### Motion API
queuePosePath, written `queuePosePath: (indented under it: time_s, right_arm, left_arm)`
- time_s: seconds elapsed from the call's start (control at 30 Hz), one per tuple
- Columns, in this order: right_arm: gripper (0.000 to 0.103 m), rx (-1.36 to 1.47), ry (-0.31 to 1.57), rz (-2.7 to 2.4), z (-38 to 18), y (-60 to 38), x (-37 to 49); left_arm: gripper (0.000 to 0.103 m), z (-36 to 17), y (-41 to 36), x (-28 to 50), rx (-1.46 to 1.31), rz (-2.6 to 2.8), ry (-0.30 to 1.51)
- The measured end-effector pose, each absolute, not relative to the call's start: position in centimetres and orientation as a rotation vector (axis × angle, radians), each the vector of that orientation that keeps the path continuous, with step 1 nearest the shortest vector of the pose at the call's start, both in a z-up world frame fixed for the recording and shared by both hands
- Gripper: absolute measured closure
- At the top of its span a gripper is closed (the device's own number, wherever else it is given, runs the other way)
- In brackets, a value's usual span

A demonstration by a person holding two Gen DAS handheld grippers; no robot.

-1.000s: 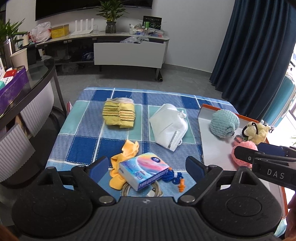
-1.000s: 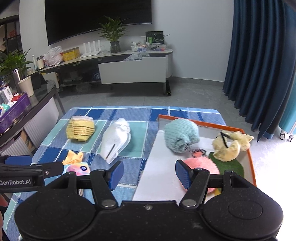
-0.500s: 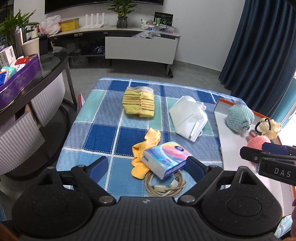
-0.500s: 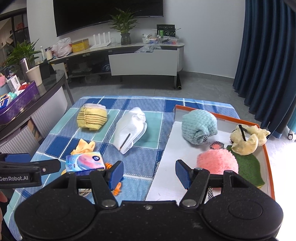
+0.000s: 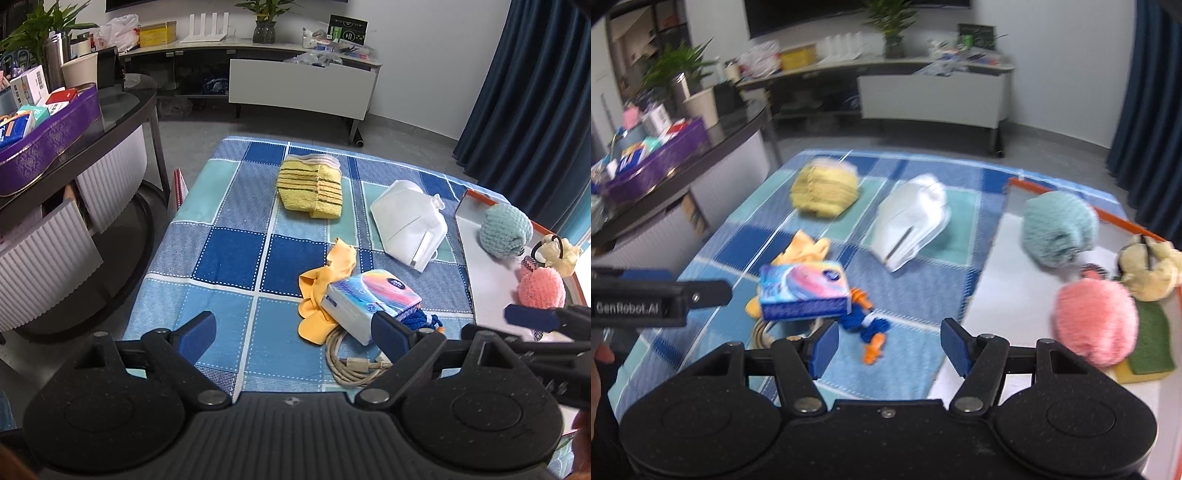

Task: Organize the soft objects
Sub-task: 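Withdraw both tools from the box toward the remaining items on the tablecloth, then grasp the yellow striped towel with the left tool while the right tool grasps the blue-orange toy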

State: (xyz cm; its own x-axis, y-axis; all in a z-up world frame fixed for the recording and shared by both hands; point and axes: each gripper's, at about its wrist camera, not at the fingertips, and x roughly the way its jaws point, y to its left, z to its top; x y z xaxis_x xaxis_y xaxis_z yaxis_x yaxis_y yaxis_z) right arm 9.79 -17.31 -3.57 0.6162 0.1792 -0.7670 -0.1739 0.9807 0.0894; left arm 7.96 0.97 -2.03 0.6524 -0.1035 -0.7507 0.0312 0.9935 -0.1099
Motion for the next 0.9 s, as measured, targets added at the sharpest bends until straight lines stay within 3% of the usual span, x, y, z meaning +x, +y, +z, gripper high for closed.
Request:
queuePosePath:
  time_s: [0.43,0.63,0.77,0.9]
  right_arm:
    - [0.046,-0.012,0.962,0.263,-7.1,-16.4,11.7]
    - [0.049,-0.026,0.962,0.263,-7.9,-15.9,12.3]
    - [0.082,-0.064,0.953,0.268,-7.8,-15.5,12.1]
    - [0.089,-0.073,0.944,0.275,-7.7,-15.4,11.7]
  left_arm:
    - [0.010,-3.2,1.7,8.7,-0.112,-0.072,0.883]
    - [0.009,-3.6,1.9,8.9,-0.114,-0.071,0.891]
    - [0.010,-3.9,2.0,9.1,-0.117,-0.073,0.896]
    - [0.010,-4.0,2.2,9.2,-0.124,-0.065,0.900]
